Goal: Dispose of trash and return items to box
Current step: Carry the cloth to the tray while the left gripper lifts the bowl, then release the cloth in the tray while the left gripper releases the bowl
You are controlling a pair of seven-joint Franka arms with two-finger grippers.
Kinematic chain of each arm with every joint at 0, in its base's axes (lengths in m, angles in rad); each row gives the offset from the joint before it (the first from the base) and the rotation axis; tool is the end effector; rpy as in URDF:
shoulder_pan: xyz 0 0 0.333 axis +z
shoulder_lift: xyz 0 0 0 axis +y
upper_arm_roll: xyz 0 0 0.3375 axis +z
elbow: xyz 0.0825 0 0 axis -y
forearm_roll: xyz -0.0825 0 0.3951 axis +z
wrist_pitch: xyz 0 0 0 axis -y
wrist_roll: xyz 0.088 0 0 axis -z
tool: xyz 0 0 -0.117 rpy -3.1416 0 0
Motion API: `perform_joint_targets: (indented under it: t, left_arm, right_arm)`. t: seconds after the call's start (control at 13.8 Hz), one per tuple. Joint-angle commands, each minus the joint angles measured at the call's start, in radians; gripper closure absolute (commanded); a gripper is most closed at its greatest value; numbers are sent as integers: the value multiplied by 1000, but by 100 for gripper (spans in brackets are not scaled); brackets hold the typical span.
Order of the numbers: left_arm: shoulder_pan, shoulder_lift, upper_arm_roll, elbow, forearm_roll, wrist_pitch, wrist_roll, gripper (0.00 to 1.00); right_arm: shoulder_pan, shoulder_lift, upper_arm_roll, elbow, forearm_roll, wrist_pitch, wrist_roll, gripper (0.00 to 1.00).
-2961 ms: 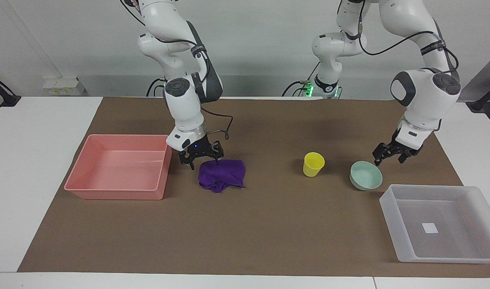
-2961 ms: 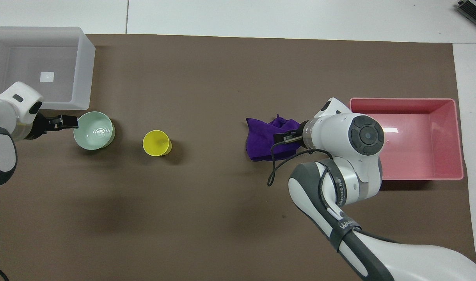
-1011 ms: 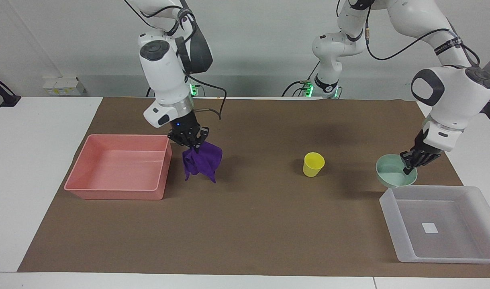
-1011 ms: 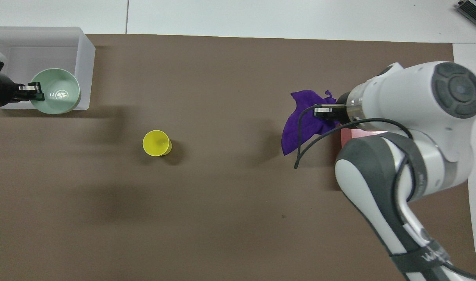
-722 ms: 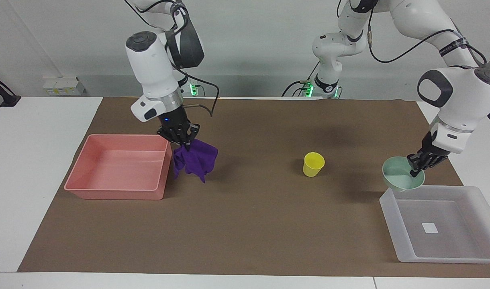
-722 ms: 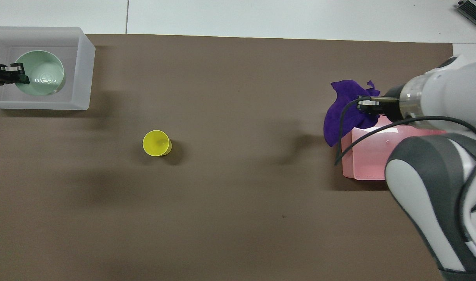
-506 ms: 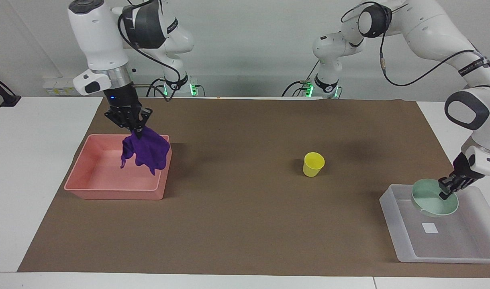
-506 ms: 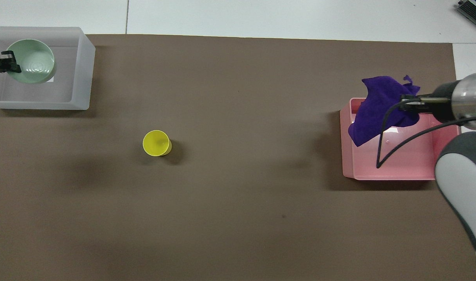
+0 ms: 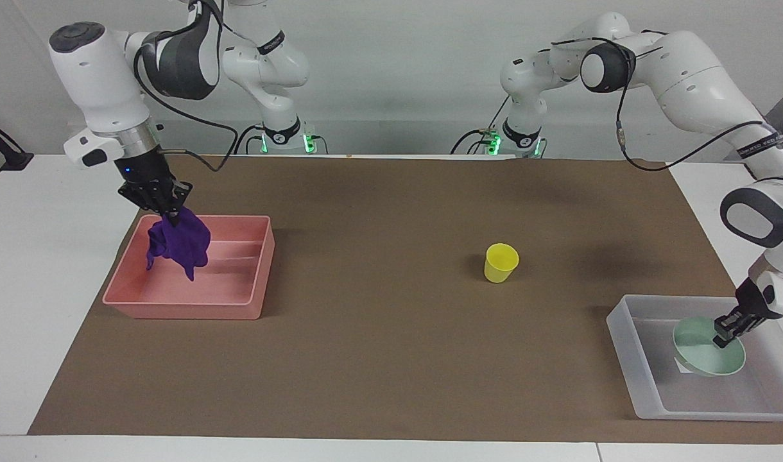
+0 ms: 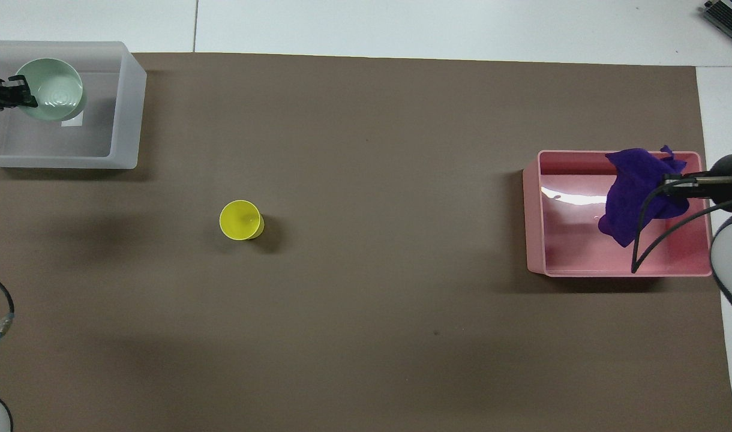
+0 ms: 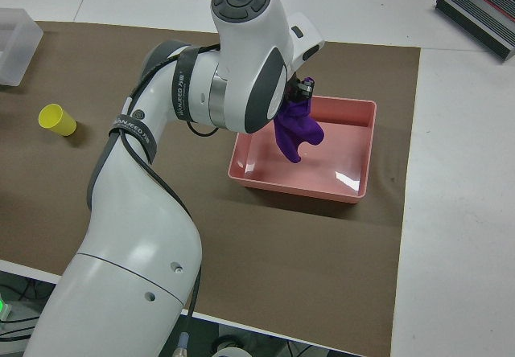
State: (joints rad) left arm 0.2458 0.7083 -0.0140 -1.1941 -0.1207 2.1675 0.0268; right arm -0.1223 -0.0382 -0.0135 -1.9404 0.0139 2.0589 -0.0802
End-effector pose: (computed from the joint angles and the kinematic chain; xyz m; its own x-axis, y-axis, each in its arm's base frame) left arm 0.7776 0.1810 0.3956 0.9278 0.2669 0.2608 0.2444 -0.9627 0.1159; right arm 0.5700 -0.0771 0.5210 0.9858 -0.0605 0.1566 -0.0611 -0.9981 -0.0011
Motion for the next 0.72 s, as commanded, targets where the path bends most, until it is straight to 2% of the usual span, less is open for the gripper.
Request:
perform_joint_targets:
  t: [0.0, 0.14, 0.43, 0.51, 0.58, 0.65]
  left_arm:
    - [7, 31, -11, 25, -22, 34, 18, 100]
    - [-14, 30, -9, -34, -17, 69, 19, 100]
    - [-39, 23, -11, -78, -14, 110, 24, 100]
    - [-42, 20, -11, -91, -13, 113, 27, 89]
    - [-45, 19, -11, -90, -11, 110, 33, 75]
    - [-45, 17, -11, -88, -10, 104, 41, 54]
  right_arm:
    - [-25, 43, 12, -93, -11, 93, -7, 100]
    - [-36, 84, 12, -142, -11, 163, -12, 100]
    - [-42, 129, 12, -221, -9, 276, -9, 100]
    - [-40, 127, 13, -224, -9, 276, -4, 96]
    - [-40, 127, 13, -226, -9, 277, -4, 69]
    - [-40, 127, 12, -224, -9, 276, -4, 28]
